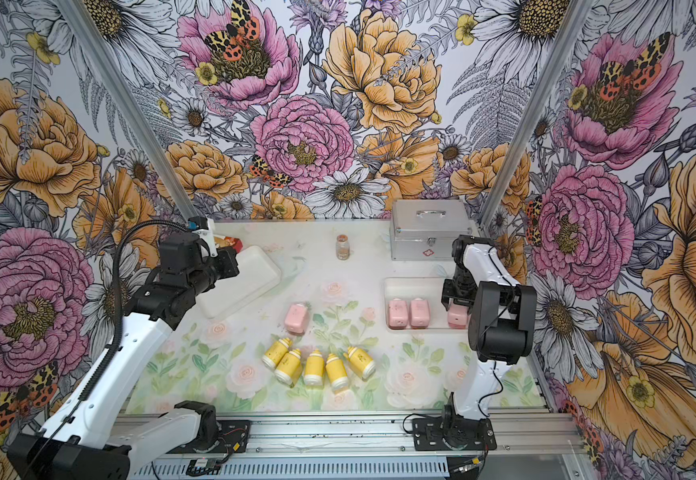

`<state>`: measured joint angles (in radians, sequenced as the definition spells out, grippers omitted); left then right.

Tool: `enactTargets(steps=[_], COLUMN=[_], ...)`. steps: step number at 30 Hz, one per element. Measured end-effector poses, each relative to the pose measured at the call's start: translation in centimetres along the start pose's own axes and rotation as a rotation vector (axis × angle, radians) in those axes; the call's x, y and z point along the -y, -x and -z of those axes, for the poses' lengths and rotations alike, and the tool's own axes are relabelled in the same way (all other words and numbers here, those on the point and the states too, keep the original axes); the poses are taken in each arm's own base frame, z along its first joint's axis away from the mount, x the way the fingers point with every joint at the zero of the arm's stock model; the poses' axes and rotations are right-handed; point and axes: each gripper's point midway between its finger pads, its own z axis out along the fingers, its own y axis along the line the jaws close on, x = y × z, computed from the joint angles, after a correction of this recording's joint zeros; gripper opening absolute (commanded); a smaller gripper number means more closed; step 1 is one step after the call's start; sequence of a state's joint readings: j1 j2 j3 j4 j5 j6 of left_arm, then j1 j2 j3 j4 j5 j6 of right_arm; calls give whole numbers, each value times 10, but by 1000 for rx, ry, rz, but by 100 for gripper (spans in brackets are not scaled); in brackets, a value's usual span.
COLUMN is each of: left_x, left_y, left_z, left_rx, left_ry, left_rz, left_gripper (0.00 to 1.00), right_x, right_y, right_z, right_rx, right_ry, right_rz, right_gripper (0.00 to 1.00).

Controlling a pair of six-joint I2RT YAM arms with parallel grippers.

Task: Place the pencil sharpeners by color into the storage box
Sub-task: Place the pencil sharpener in the storage box.

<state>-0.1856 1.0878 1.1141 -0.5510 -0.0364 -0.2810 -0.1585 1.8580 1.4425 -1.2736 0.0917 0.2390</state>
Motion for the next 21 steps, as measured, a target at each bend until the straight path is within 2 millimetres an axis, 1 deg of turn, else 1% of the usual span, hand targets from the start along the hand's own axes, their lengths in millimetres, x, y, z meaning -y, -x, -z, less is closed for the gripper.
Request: enactTargets(steps=[5,13,15,18,21], left_x=[0,0,0,0,-1], left_y=[0,0,0,0,0], left_z=[0,0,0,0,0], left_rx=[1,1,0,1,1], left_ry=[0,1,1,1,3], left_rz=[0,1,1,1,2], left_gripper=[0,0,0,0,0], right_x=[1,6,7,9,10], right_y=[0,-5,-6,-7,-7], right_z=[0,-1,-2,-4,-4], right_rx=[0,-22,-28,-40,-47], right_ry=[-9,-36,-44,-56,-60], right_rz=[1,4,5,8,7], right_gripper=[70,70,68,59,55])
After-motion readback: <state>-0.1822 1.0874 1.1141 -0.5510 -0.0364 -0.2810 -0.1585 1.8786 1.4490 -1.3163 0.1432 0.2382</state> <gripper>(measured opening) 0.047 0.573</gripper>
